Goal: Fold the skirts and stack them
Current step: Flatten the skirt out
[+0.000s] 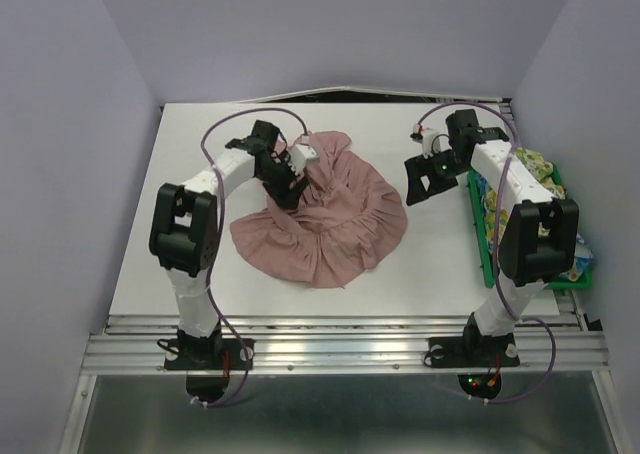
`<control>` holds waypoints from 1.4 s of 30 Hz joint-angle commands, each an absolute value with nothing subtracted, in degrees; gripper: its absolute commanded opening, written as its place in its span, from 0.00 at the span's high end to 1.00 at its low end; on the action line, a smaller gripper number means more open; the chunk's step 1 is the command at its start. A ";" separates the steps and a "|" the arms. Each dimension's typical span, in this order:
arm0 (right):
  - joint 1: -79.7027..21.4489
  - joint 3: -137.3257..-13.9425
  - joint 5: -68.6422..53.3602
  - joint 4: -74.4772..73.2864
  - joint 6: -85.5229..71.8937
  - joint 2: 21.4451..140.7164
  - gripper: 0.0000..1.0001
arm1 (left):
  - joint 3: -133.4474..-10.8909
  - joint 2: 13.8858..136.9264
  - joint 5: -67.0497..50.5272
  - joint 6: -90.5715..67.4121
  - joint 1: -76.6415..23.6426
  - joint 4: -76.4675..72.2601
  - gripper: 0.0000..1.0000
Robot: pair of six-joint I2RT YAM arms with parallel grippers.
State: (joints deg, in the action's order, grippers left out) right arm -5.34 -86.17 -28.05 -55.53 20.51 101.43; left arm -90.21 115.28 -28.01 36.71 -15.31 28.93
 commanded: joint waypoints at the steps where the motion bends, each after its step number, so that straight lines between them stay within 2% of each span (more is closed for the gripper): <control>1: -5.71 -84.99 -29.27 -56.51 21.98 98.96 0.16 | -74.95 91.19 -32.00 49.98 -28.35 33.49 0.21; 2: -5.71 -85.16 -29.62 -56.77 21.97 99.31 0.12 | -72.01 89.40 -31.21 51.05 -30.22 33.75 0.21; 3: -5.71 -85.17 -29.62 -56.78 21.80 99.40 0.04 | -69.63 87.91 -30.24 51.85 -32.06 33.66 0.21; 5: -5.71 -85.25 -29.62 -56.60 21.62 99.32 0.00 | -63.50 85.01 -28.66 52.47 -35.92 33.05 0.20; 11: -5.71 -86.48 -29.18 -57.57 22.23 99.67 0.00 | -52.39 83.24 -21.46 52.03 -40.51 26.29 0.21; 22: -5.71 -86.31 -29.18 -57.83 21.97 100.63 0.00 | -44.75 82.53 -16.98 53.61 -48.41 20.31 0.19; 25: -5.71 -86.40 -28.92 -57.83 22.06 100.81 0.00 | -43.07 84.01 -16.09 53.96 -50.27 18.72 0.23; 27: -5.71 -86.48 -28.74 -57.83 22.15 100.81 0.00 | -42.89 85.25 -15.73 53.70 -51.23 18.11 0.28; 30: -5.71 -86.48 -28.39 -57.83 22.24 100.72 0.00 | -42.80 86.92 -14.86 53.27 -51.33 17.06 0.58; 32: -5.71 -86.48 -28.39 -57.48 22.06 100.72 0.00 | -43.15 86.92 -13.89 52.48 -51.33 16.61 0.96; 33: -5.71 -86.57 -28.30 -57.48 21.97 100.72 0.00 | -43.68 86.66 -13.97 51.77 -51.15 17.13 1.00; 36: -5.71 -86.75 -28.48 -57.30 21.89 101.16 0.00 | -48.76 84.21 -17.83 50.28 -49.84 21.51 1.00; 42: -5.71 -87.63 -28.92 -57.13 22.06 102.12 0.00 | -70.90 86.30 -29.26 44.48 -33.86 28.47 1.00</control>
